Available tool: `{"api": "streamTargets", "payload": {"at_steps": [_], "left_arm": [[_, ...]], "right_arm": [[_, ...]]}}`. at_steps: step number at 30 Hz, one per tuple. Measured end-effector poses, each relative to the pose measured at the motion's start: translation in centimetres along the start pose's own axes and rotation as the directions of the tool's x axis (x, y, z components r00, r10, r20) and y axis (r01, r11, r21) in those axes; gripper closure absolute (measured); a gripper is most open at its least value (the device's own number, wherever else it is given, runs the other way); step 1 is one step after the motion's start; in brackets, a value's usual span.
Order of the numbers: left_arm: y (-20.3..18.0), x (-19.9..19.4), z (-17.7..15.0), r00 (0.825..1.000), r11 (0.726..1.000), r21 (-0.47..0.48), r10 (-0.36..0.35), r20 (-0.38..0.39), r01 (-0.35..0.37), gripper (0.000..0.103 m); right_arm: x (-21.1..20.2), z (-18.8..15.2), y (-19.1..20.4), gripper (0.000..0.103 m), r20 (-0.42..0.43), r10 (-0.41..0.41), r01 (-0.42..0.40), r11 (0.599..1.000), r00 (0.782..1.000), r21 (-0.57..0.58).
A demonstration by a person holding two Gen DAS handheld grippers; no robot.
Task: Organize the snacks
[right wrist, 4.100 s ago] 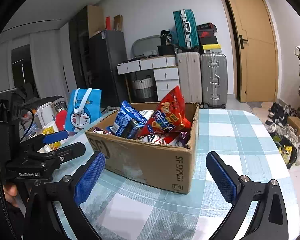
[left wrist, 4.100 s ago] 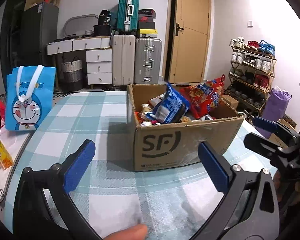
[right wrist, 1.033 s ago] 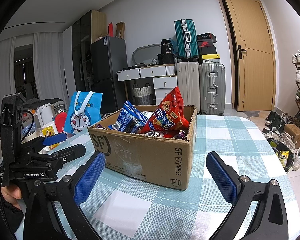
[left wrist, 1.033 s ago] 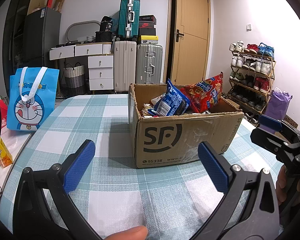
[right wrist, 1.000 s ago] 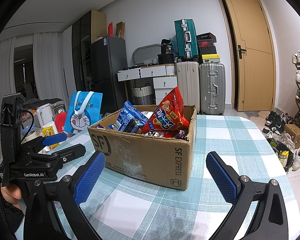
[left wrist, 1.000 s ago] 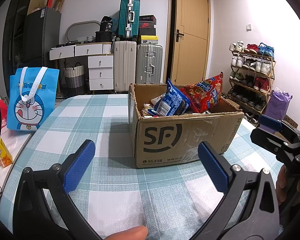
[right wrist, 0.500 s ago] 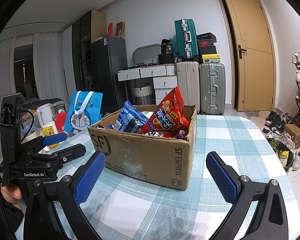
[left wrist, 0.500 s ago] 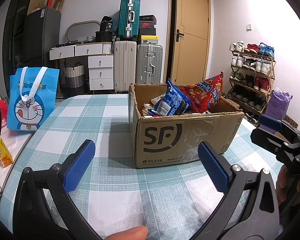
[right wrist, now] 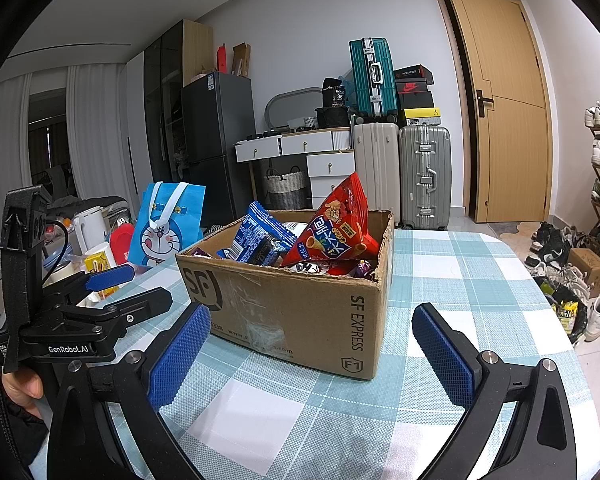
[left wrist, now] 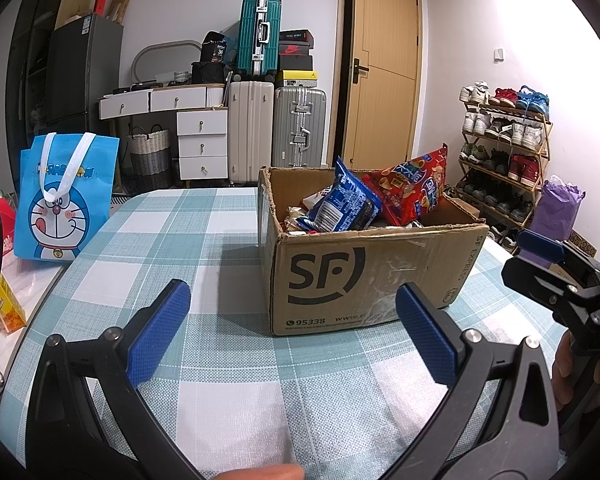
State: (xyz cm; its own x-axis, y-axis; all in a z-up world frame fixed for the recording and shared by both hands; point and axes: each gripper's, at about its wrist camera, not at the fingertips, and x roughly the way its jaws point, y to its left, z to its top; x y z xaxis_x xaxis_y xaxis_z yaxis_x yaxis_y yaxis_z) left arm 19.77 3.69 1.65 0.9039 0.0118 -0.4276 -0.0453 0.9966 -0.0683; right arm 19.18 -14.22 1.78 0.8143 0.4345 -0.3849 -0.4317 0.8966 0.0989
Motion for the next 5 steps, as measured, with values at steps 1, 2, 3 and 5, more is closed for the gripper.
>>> {"api": "streamTargets", "payload": {"at_steps": [1, 2, 3, 5], "left_arm": [[0.00, 0.04, 0.00, 1.000, 1.000, 0.000, 0.001, -0.001, -0.001, 0.000], [0.01, -0.01, 0.00, 1.000, 1.000, 0.001, 0.000, 0.000, 0.000, 0.000], [0.01, -0.01, 0.00, 1.000, 1.000, 0.002, 0.000, 0.001, 0.000, 0.000], [0.01, 0.01, 0.00, 1.000, 1.000, 0.002, 0.000, -0.001, 0.000, 0.000]], "right_arm": [[0.02, 0.00, 0.00, 0.000, 0.000, 0.000, 0.000, 1.000, 1.000, 0.000], [0.02, 0.01, 0.00, 0.000, -0.001, 0.000, 0.000, 1.000, 1.000, 0.000], [0.00, 0.01, -0.01, 0.000, -0.001, 0.000, 0.000, 1.000, 1.000, 0.000], [0.01, 0.01, -0.01, 0.000, 0.000, 0.000, 0.000, 1.000, 1.000, 0.000]]}}
